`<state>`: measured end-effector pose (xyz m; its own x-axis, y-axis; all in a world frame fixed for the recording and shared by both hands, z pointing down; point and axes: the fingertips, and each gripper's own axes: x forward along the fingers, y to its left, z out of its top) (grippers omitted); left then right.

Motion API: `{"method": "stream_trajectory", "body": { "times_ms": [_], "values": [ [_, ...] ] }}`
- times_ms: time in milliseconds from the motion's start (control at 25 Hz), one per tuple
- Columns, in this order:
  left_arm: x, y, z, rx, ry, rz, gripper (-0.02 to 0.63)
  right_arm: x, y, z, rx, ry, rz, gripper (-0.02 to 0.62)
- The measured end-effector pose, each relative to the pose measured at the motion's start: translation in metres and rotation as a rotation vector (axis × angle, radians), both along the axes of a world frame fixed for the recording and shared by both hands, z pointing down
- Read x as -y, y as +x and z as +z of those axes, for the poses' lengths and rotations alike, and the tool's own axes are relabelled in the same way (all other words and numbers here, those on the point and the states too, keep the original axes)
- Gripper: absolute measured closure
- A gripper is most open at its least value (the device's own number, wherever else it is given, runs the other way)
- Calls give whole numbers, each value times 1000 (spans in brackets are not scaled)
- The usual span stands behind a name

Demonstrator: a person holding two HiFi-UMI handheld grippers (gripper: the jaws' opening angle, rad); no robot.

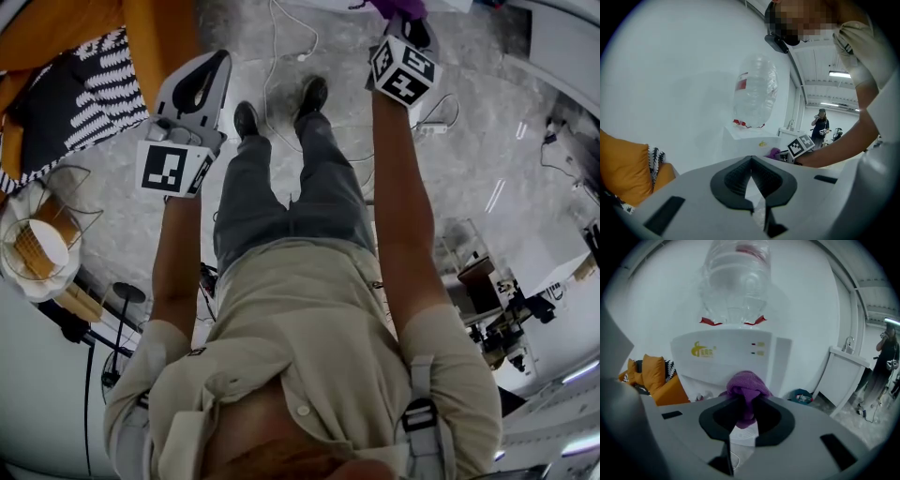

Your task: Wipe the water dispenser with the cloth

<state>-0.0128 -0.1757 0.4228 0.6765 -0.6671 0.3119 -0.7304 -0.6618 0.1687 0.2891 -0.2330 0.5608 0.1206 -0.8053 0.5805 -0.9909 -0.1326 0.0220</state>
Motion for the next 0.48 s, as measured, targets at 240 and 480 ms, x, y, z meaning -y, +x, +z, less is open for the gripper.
{"method": "stream_trajectory", "body": {
  "times_ms": [240,480],
  "values": [
    [-4,3,12,-1,-10,6,591,-2,18,19,-20,12,41,512],
    [-10,-21,40,28,-52,-13,591,7,22,63,-59,47,10,513]
  ]
}}
